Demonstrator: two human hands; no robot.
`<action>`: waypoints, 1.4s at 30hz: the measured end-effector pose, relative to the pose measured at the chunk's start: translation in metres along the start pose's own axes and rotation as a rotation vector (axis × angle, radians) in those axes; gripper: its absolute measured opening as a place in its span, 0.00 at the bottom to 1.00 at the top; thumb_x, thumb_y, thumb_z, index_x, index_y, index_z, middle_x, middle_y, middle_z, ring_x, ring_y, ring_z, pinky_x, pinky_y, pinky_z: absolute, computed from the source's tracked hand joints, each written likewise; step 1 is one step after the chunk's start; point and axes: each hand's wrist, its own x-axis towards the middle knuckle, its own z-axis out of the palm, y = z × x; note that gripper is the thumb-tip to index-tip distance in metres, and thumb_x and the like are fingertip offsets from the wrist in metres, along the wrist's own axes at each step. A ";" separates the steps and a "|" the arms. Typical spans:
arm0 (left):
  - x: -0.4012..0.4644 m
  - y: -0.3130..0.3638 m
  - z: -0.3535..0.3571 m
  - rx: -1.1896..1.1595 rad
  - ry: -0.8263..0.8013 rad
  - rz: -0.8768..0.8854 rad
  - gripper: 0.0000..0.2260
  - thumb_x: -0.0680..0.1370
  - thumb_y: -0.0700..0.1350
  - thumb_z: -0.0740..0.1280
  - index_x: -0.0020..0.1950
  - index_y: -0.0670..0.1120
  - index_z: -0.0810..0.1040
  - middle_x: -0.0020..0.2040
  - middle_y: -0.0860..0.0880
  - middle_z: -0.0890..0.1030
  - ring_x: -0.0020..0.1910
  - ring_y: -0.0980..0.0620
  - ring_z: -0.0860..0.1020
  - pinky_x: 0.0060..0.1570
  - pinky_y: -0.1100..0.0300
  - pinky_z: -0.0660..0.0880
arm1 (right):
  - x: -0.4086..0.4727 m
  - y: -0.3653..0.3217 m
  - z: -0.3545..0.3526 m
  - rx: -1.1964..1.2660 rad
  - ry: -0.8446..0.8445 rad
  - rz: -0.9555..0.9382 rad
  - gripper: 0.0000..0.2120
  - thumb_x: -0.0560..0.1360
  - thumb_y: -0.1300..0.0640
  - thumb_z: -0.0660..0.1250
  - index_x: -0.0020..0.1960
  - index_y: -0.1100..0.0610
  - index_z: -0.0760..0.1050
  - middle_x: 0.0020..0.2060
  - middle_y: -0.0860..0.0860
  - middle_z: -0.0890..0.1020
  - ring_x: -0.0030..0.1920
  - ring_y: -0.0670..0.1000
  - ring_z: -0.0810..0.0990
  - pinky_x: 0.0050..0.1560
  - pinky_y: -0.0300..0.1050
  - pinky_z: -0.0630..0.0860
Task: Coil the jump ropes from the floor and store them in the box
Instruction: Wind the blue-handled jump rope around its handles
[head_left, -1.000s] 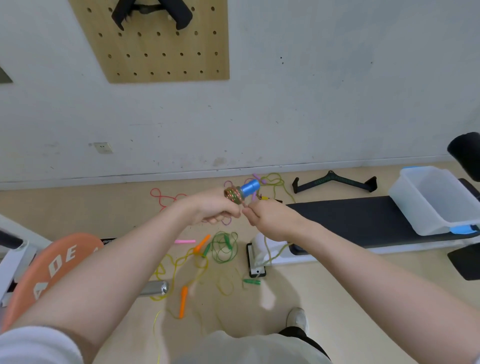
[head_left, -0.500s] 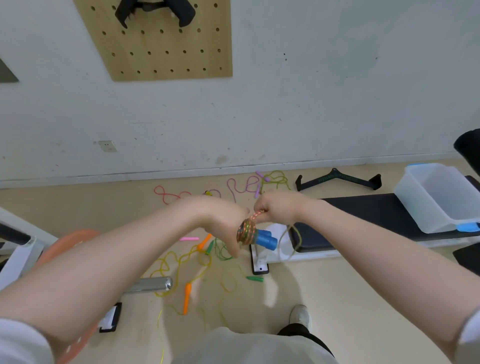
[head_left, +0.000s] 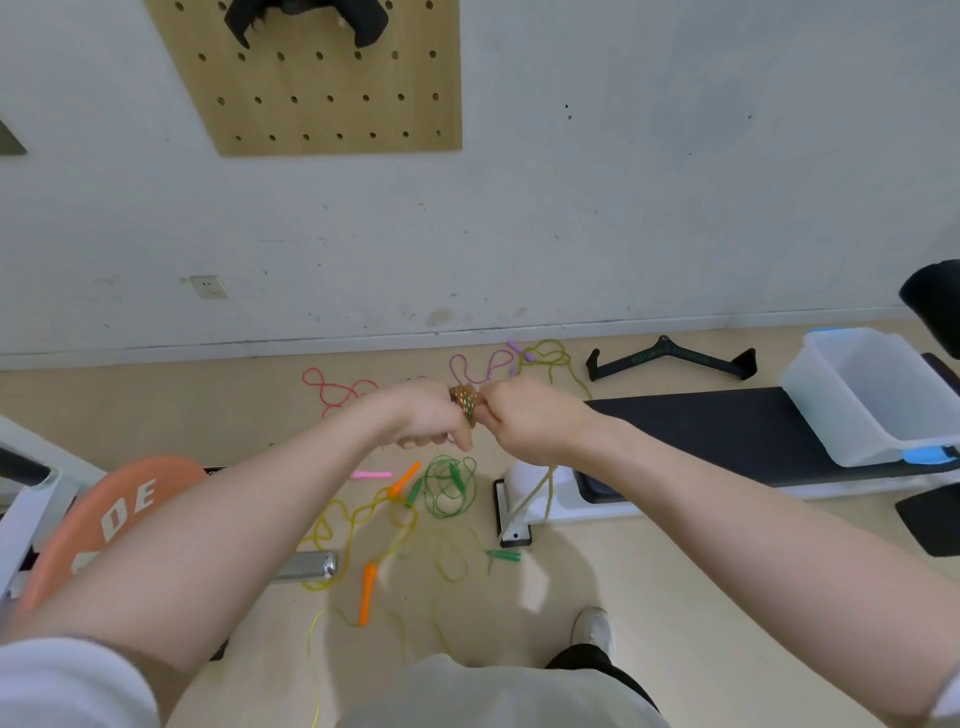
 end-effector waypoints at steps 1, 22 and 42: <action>0.000 0.001 0.000 -0.100 -0.026 -0.009 0.06 0.70 0.38 0.69 0.40 0.45 0.73 0.23 0.51 0.65 0.19 0.55 0.58 0.22 0.69 0.53 | 0.000 0.000 0.001 0.015 0.019 0.018 0.13 0.80 0.57 0.53 0.52 0.63 0.73 0.45 0.60 0.79 0.42 0.58 0.74 0.43 0.51 0.74; -0.048 0.047 0.010 0.832 -0.148 0.324 0.13 0.69 0.39 0.68 0.52 0.42 0.71 0.36 0.48 0.72 0.35 0.48 0.72 0.27 0.59 0.64 | 0.006 0.046 -0.014 -0.011 -0.317 -0.072 0.15 0.77 0.58 0.62 0.32 0.55 0.68 0.28 0.45 0.68 0.36 0.50 0.68 0.37 0.41 0.64; -0.009 0.003 -0.014 -0.421 -0.508 -0.177 0.15 0.78 0.36 0.51 0.31 0.46 0.60 0.20 0.55 0.62 0.13 0.63 0.57 0.15 0.72 0.51 | -0.011 -0.001 -0.006 -0.319 0.224 -0.091 0.21 0.79 0.44 0.55 0.58 0.62 0.66 0.49 0.58 0.79 0.49 0.60 0.80 0.37 0.46 0.67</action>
